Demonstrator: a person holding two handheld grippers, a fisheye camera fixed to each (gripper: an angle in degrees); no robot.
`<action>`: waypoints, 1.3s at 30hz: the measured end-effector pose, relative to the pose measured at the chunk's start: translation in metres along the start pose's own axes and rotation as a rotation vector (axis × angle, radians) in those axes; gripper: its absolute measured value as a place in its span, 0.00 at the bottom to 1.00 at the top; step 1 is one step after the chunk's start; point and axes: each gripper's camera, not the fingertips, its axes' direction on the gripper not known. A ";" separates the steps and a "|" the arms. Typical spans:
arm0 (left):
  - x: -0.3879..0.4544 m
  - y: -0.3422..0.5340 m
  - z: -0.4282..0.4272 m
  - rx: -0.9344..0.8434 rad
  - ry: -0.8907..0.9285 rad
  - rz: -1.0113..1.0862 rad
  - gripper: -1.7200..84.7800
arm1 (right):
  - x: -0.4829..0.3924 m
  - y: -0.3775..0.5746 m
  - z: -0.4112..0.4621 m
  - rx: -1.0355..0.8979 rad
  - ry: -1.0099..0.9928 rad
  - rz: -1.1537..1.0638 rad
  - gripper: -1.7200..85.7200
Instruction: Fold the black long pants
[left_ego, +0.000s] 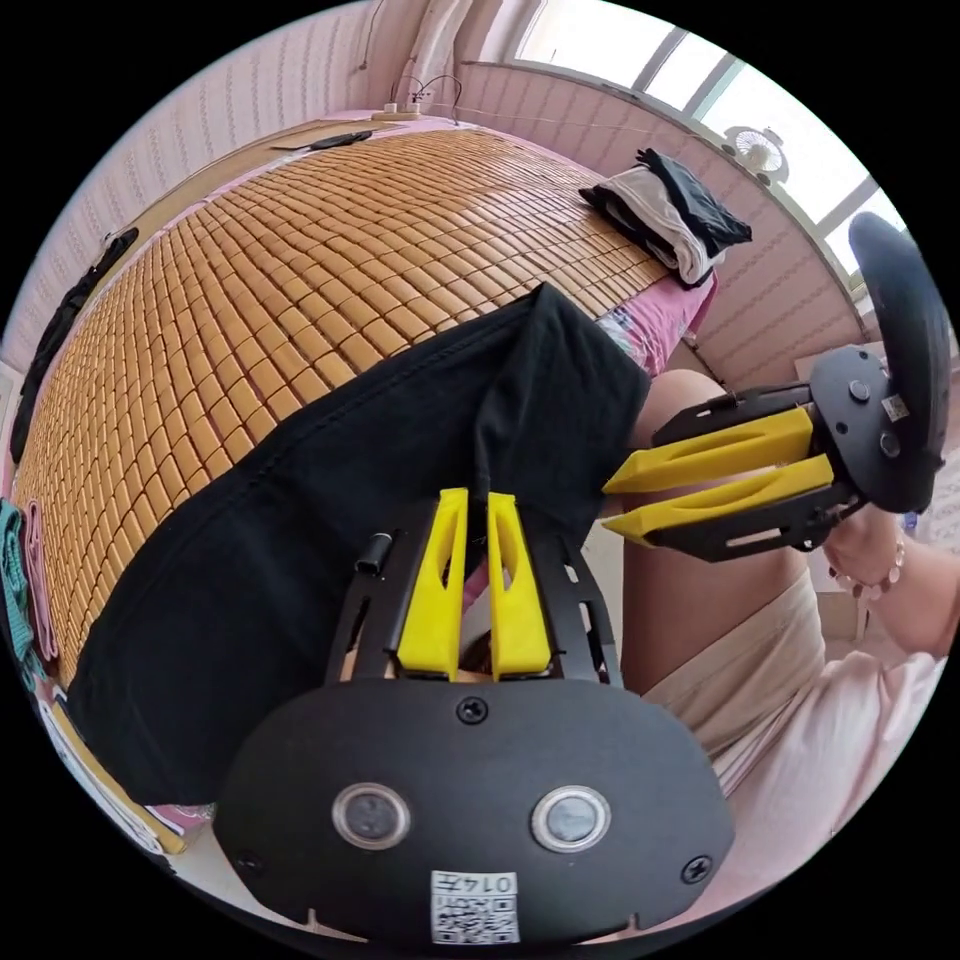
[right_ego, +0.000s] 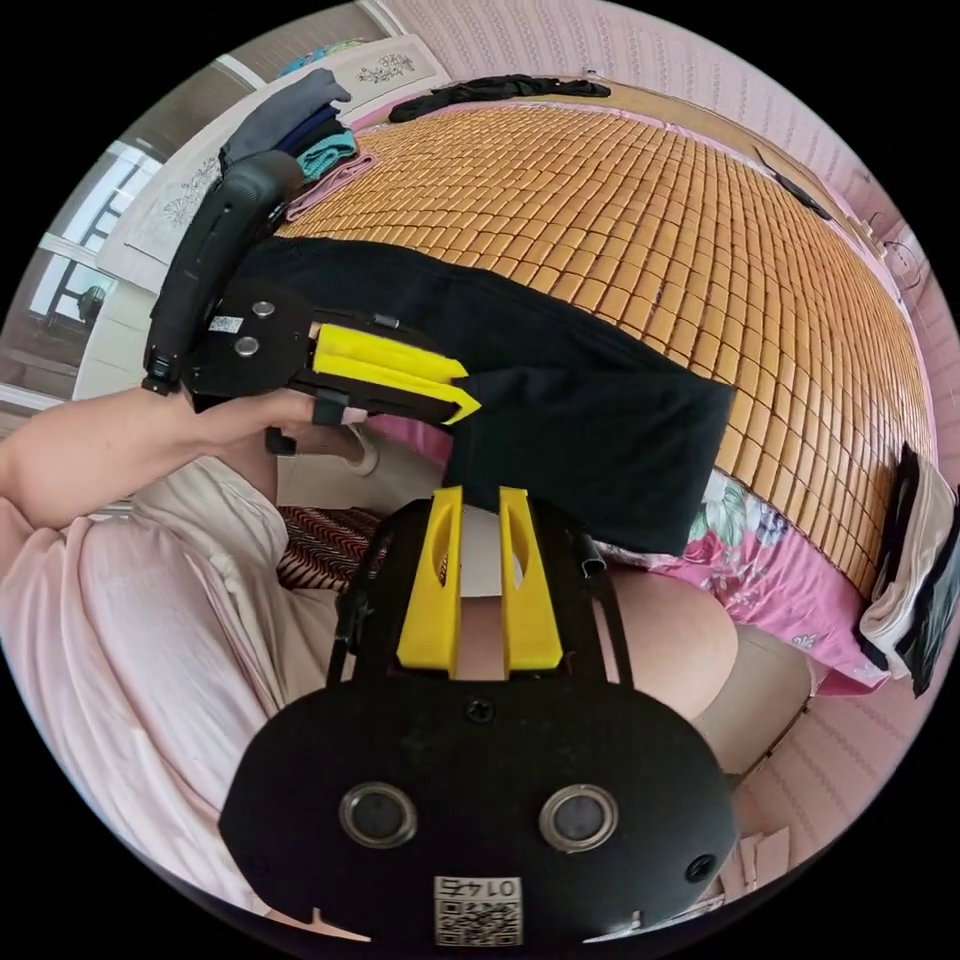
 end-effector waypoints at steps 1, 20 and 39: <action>-0.001 -0.002 -0.004 0.010 0.015 -0.006 0.06 | 0.002 0.005 -0.001 0.006 0.010 0.012 0.10; -0.069 -0.073 -0.007 -0.086 0.046 -0.098 0.06 | -0.083 -0.025 0.075 0.057 0.229 -0.261 0.17; -0.090 -0.074 -0.021 -0.109 0.104 -0.128 0.07 | -0.124 0.014 0.124 0.169 0.466 -0.353 0.14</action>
